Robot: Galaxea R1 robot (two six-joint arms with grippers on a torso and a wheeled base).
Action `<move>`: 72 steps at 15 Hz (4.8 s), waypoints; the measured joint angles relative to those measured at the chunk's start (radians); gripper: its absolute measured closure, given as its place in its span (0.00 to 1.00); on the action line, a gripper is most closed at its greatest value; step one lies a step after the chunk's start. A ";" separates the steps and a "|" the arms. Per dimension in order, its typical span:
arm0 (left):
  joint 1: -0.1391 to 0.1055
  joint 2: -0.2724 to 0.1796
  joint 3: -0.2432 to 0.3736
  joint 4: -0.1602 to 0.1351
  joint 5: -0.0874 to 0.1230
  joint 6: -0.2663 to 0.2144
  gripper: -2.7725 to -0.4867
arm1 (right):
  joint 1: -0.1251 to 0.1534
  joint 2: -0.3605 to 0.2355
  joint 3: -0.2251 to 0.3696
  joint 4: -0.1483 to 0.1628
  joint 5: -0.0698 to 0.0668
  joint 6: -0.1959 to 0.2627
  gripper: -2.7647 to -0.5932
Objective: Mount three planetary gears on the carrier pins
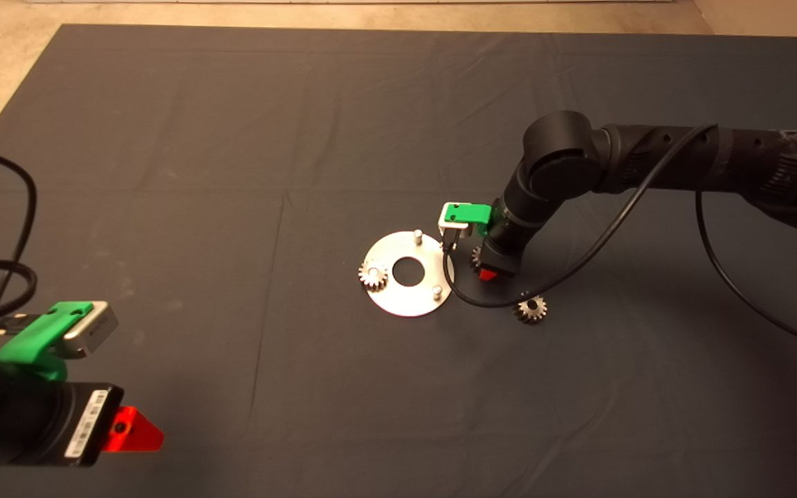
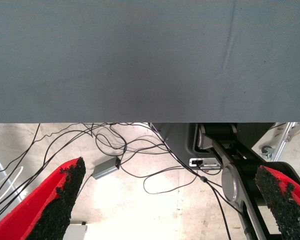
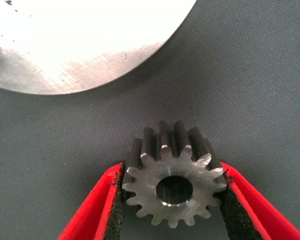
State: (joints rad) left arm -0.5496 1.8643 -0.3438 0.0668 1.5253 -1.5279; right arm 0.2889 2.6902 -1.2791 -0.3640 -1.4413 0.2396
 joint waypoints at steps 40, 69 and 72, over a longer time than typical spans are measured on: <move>0.000 -0.002 0.004 0.000 0.000 0.000 0.14 | 0.113 0.133 -0.076 0.039 -0.041 0.046 0.79; 0.000 -0.002 0.004 -0.001 0.000 0.000 0.14 | 0.113 0.237 -0.252 0.103 0.012 0.057 0.79; 0.000 -0.001 0.004 -0.001 0.000 0.000 0.14 | 0.113 0.252 -0.262 0.103 0.014 0.059 0.79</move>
State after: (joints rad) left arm -0.5498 1.8637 -0.3400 0.0657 1.5253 -1.5279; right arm 0.4017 2.9423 -1.5413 -0.2615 -1.4272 0.2983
